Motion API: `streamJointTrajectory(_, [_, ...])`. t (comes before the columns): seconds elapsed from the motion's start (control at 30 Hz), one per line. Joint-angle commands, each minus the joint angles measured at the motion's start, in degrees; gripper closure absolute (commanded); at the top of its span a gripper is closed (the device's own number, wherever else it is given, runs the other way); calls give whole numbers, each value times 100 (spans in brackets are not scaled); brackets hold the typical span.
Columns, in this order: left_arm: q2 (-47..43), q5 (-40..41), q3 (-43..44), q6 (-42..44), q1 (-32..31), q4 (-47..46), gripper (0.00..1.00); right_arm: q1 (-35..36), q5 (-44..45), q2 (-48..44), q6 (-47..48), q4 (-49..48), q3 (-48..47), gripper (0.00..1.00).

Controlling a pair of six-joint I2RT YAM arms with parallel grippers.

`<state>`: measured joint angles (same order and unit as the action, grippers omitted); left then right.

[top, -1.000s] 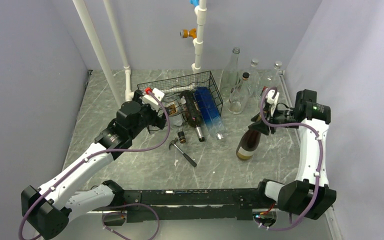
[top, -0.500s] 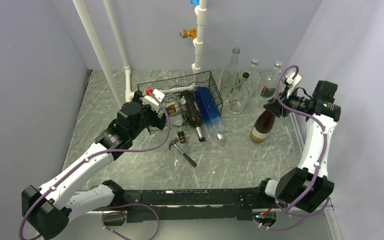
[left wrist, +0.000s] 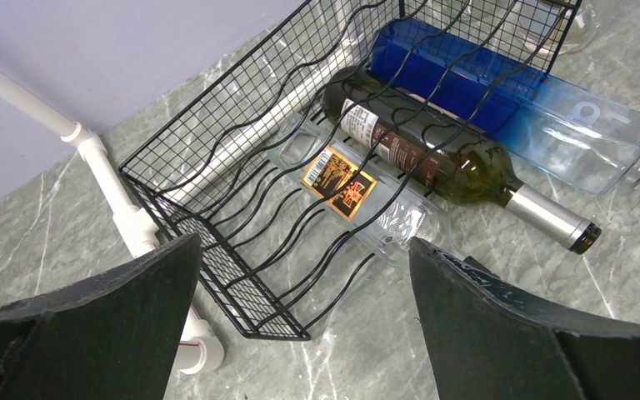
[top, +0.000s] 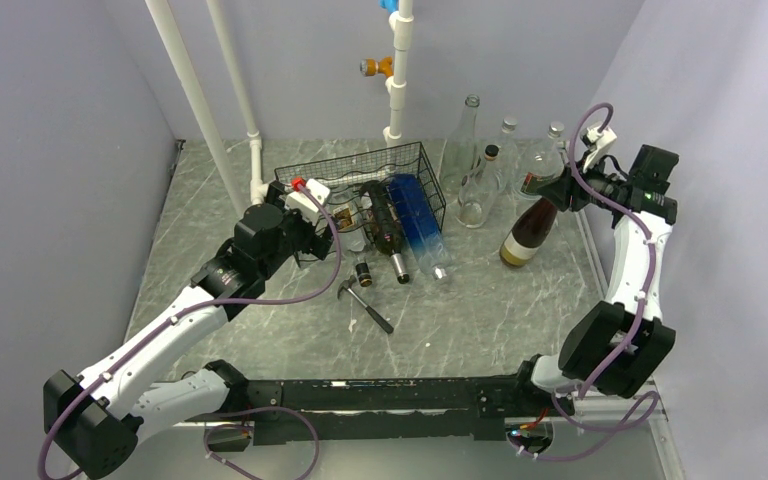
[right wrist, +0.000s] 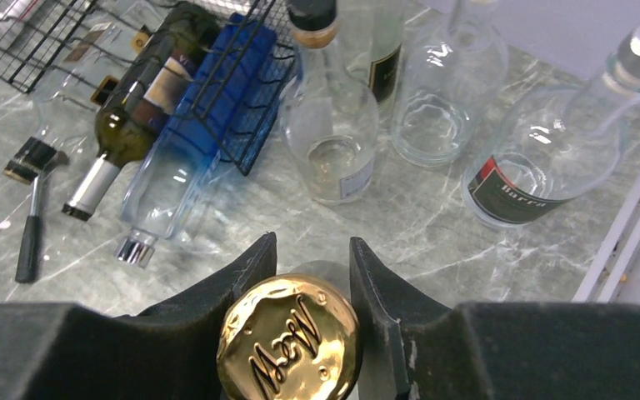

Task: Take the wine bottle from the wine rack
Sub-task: Place the wine bottle at the center of the board.

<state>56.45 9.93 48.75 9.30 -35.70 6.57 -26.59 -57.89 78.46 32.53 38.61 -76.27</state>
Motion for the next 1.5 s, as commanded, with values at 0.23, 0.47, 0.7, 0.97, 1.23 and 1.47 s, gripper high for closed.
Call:
streamJointTrajectory(0.23, [-112, 35, -16, 81, 25, -323, 1, -9, -241, 195, -1573, -2472, -984, 100])
streamJointTrajectory(0.47, [-109, 43, -15, 98, 28, -323, 1, 108, 119, 719, -2001, -2713, -1477, 100])
streamJointTrajectory(0.7, [-99, 44, -24, 116, 29, -336, 0, 468, 723, 1066, -1997, -2748, -1808, 100])
streamJointTrajectory(0.97, [-107, 27, -24, 133, 46, -332, 1, 869, 1608, 1355, -1932, -2763, -2004, 100])
streamJointTrajectory(1.23, [-99, 14, -24, 140, 63, -336, 0, 1071, 1953, 1569, -1957, -2884, -2058, 100])
streamJointTrajectory(1.47, [-112, -23, -24, 133, 81, -333, 0, 1117, 1976, 1619, -1894, -2909, -1985, 80])
